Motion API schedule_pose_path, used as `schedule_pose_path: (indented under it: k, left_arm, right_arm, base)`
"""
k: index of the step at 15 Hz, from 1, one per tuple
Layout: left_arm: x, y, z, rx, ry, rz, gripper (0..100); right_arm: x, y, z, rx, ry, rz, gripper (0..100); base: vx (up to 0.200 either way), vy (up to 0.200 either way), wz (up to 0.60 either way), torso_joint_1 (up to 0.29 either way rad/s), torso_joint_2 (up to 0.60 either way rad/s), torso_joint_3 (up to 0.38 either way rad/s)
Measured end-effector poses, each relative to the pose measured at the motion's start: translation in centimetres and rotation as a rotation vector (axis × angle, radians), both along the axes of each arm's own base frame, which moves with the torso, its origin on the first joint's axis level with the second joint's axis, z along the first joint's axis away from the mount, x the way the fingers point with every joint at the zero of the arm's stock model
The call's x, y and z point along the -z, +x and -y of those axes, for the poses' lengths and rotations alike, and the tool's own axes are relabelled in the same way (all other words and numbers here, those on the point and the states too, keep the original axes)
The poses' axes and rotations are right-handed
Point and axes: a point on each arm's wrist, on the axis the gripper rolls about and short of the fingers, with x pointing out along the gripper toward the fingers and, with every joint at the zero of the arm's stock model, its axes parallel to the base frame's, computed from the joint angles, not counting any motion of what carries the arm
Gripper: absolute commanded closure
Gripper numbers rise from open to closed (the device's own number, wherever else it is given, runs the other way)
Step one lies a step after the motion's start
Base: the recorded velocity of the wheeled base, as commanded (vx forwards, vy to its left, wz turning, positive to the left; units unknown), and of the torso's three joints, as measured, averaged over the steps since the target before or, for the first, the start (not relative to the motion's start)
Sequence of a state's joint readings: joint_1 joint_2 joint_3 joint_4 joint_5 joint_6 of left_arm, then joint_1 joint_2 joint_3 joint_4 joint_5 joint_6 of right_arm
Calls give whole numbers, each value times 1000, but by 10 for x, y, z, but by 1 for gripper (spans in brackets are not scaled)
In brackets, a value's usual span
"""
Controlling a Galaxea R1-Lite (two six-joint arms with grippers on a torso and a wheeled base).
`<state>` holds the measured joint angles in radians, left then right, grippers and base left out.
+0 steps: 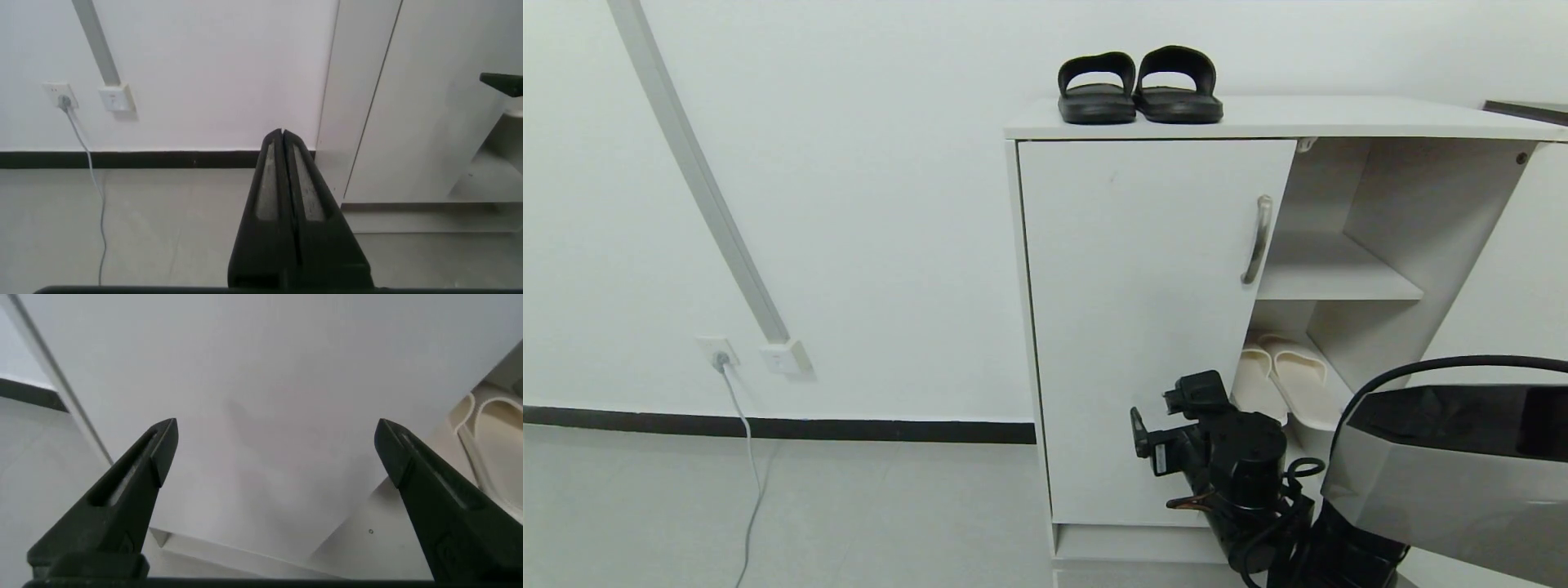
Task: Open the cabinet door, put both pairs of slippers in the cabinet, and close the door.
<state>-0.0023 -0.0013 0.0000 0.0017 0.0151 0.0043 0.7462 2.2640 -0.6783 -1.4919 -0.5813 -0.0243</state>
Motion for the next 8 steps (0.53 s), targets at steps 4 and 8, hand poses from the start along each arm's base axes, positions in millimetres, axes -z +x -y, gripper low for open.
schedule_pose_path:
  k: [4, 8]
  left_arm:
    - [0, 0, 0, 0, 0, 1, 100]
    - [0, 0, 0, 0, 0, 1, 100]
  right_arm:
    - [2, 0, -1, 2, -3, -1, 0]
    - [4, -1, -1, -2, -10, -9, 0]
  base:
    - [0, 0, 0, 5, -112, -176]
    - [0, 0, 0, 39, -463, -367]
